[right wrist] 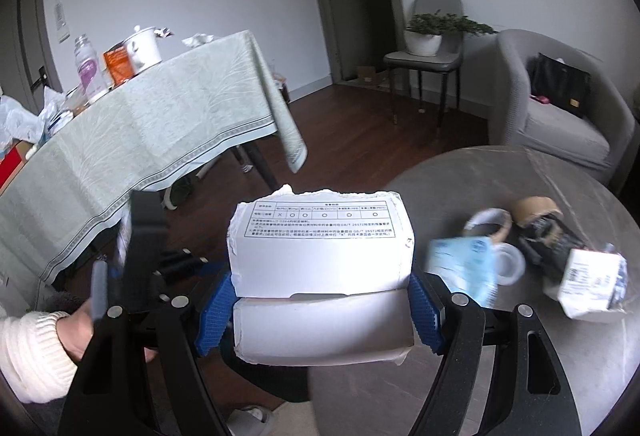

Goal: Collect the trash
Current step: 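Lift the white package with the right tool and carry it toward the green bin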

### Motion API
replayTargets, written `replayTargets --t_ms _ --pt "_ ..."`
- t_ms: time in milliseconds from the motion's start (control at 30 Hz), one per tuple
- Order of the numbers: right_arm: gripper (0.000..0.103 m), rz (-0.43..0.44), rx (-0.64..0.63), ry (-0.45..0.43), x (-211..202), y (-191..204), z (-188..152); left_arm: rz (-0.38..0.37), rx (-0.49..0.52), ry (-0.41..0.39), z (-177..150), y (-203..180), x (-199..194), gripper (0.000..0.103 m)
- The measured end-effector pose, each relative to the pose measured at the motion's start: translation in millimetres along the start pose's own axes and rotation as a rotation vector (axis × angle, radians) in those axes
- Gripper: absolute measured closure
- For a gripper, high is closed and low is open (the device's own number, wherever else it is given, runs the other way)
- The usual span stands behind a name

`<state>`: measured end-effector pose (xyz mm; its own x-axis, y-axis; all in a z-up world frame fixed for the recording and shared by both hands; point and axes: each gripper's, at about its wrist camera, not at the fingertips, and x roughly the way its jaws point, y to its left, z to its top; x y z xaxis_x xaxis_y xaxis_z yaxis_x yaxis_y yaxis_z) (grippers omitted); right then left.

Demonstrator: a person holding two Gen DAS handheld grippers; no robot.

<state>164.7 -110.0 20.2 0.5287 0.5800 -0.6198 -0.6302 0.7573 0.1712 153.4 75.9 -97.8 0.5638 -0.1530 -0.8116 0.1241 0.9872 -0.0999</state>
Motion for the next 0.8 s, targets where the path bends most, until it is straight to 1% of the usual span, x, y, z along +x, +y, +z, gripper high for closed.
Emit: replayTargets --t_ms 133,233,267,300,333,367,400,467,600,733,800 --pt "0.027 0.020 -0.015 0.016 14 16 5 0.011 -0.013 0.076 -17 19 16 0.046" --pt "0.027 0.026 -0.023 0.035 27 26 7 0.039 -0.009 0.116 -28 29 24 0.043" --pt "0.027 0.030 -0.025 0.039 30 28 7 0.046 -0.011 0.123 -31 31 25 0.042" --pt "0.027 0.036 -0.025 0.044 34 32 8 0.048 -0.014 0.128 -34 35 26 0.038" --pt "0.027 0.038 -0.024 0.047 37 33 8 0.047 -0.019 0.135 -37 38 27 0.037" --pt "0.027 0.041 -0.021 0.052 39 34 9 0.038 -0.026 0.140 -38 41 29 0.036" --pt "0.027 0.045 -0.018 0.059 44 37 10 0.026 -0.031 0.143 -39 44 29 0.032" --pt "0.027 0.047 -0.018 0.068 50 41 11 0.013 -0.038 0.146 -42 50 28 0.029" --pt "0.027 0.053 -0.028 0.087 64 52 11 0.022 -0.058 0.115 -43 62 19 0.029" --pt "0.027 0.057 -0.051 0.118 79 65 7 0.035 -0.086 0.039 -39 77 -1 0.031" --pt "0.027 0.061 -0.062 0.136 88 72 5 0.058 -0.093 -0.001 -37 84 -13 0.035"
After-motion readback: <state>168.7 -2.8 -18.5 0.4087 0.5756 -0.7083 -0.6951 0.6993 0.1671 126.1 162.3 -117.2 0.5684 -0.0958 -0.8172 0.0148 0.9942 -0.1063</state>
